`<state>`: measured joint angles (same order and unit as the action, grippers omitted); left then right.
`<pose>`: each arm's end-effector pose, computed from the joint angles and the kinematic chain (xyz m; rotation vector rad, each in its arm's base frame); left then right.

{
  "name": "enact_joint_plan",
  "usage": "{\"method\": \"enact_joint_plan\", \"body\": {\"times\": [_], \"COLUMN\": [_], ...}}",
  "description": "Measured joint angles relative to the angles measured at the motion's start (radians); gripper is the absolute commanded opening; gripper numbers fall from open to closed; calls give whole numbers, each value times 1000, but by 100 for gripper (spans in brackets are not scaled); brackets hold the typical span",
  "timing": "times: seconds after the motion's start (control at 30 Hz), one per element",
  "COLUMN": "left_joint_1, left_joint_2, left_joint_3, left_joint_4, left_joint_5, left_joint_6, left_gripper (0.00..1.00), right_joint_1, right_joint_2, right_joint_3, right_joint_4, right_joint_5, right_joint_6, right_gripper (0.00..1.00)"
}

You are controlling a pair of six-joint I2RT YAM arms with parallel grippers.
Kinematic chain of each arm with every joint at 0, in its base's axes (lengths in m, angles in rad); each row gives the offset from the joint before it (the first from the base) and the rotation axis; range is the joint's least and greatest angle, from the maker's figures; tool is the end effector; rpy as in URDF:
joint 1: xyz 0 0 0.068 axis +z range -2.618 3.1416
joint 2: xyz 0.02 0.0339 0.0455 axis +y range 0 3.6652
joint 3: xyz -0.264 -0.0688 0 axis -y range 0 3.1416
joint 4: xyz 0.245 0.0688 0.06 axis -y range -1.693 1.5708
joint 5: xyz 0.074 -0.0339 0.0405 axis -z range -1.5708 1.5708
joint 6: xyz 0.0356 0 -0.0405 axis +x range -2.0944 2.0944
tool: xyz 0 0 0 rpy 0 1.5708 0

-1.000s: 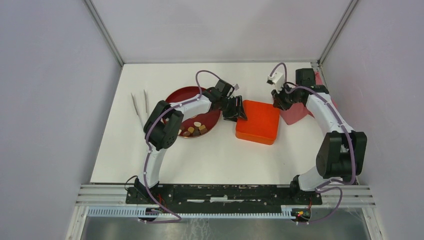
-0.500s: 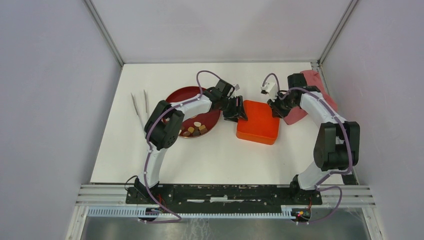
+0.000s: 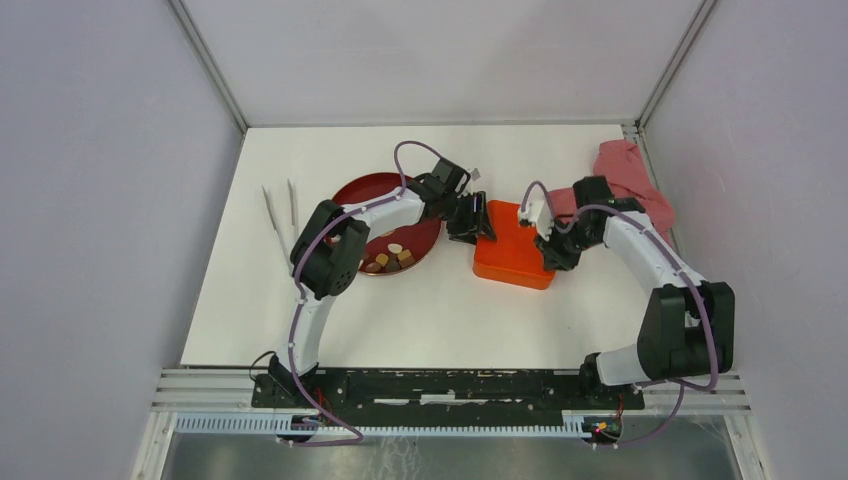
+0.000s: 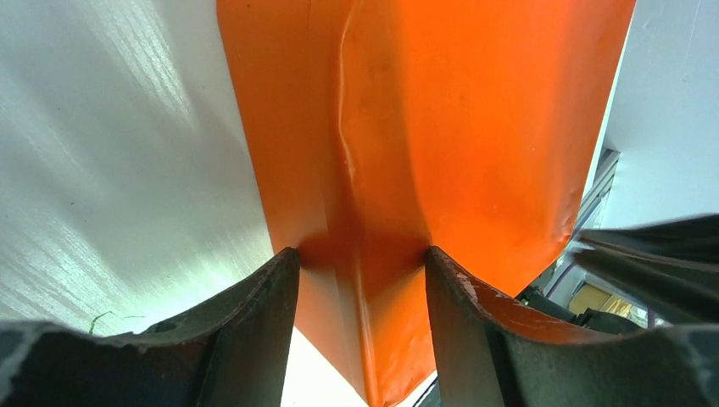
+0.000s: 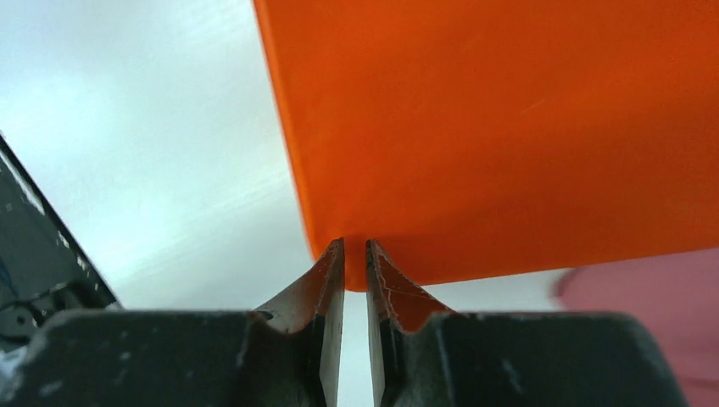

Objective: Pack the chocolate
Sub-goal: Close the box lid on the packing box.

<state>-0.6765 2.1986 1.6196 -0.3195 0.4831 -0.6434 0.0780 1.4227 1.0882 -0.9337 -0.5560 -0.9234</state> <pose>0.3629 -0.3126 0.1608 0.2757 2.6826 -1.0985 0.2610 0.0392 0.2514 -1.3458 2.2240 0.5135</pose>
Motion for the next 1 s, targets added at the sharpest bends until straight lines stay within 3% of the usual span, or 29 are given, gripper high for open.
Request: {"method": "enact_joint_plan", "body": {"times": [0.07, 0.23, 0.5, 0.7, 1.0], "left_joint_1": [0, -2, -2, -2, -1], "left_joint_2": [0, 7, 7, 5, -13], "left_joint_3": [1, 3, 3, -9, -65], "left_joint_4": [-1, 0, 0, 19, 87], "left_joint_5": [-1, 16, 17, 24, 43], "left_joint_6": [0, 0, 0, -2, -27], "left_gripper": [61, 61, 61, 60, 60], "right_joint_1": [5, 10, 11, 29, 142], "right_joint_2": [14, 26, 81, 174, 447], "right_joint_3": [-130, -153, 13, 240, 273], "right_joint_4": [44, 143, 46, 196, 311], "right_joint_5": [59, 70, 38, -32, 29], "right_joint_6": [-1, 22, 27, 196, 354], "right_gripper": [19, 19, 22, 21, 18]}}
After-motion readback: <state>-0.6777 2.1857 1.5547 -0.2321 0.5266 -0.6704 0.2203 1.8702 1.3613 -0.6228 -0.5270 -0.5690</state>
